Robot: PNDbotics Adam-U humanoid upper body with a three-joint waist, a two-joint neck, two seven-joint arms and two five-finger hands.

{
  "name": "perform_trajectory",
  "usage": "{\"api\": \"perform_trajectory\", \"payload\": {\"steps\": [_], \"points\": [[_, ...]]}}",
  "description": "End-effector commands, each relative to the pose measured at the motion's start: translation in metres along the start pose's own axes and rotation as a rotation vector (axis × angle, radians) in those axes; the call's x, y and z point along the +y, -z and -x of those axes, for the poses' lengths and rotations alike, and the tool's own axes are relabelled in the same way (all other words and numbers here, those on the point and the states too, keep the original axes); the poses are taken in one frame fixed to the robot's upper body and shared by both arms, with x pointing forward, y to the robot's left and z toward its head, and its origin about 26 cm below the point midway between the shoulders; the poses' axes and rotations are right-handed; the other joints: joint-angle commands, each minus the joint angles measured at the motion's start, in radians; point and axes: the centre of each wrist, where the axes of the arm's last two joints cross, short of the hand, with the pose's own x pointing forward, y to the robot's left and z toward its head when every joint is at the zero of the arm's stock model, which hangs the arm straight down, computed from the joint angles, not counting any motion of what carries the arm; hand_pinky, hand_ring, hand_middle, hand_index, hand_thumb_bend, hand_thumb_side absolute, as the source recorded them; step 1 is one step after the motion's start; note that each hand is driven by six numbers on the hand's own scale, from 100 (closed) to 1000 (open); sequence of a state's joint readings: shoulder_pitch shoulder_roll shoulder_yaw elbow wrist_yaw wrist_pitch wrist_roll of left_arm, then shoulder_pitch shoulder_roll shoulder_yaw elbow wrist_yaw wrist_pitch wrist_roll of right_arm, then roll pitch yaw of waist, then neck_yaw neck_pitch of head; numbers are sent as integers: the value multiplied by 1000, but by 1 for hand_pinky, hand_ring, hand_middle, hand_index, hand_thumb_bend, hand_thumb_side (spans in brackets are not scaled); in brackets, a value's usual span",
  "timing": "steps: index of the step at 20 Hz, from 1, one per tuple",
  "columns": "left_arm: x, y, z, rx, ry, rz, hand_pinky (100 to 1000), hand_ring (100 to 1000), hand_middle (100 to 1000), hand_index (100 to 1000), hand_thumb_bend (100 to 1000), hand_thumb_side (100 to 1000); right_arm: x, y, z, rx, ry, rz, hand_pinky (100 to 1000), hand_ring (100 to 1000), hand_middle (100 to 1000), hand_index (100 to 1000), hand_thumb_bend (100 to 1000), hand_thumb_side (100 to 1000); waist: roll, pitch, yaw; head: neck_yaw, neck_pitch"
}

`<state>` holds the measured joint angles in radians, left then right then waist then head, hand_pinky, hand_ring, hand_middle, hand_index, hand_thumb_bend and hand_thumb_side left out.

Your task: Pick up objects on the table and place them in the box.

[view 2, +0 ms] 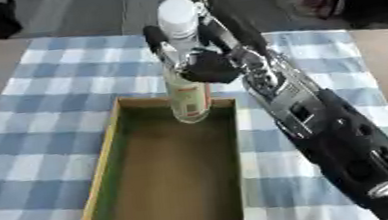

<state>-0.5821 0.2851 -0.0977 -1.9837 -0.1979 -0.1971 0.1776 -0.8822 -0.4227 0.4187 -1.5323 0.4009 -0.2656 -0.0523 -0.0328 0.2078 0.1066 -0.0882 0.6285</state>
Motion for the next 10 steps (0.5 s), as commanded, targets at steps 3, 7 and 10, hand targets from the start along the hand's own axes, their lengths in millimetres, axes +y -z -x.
{"api": "perform_trajectory", "payload": {"steps": [3,7,10], "points": [[3,5,-5,-28,5,5,677,562,744,829,462,918,4,0,2,-18,-23,-21,100,100,100,100,100,784,4,-11,0,-7,-7],[3,6,-6,-29,4,6,677,562,744,829,462,918,10,0,2,-20,-10,-36,100,100,100,100,100,786,5,-11,2,-5,-8],[3,6,-6,-29,4,6,677,562,744,829,461,918,14,1,1,-26,3,-41,100,100,100,100,100,784,5,-10,2,-6,-9]]}}
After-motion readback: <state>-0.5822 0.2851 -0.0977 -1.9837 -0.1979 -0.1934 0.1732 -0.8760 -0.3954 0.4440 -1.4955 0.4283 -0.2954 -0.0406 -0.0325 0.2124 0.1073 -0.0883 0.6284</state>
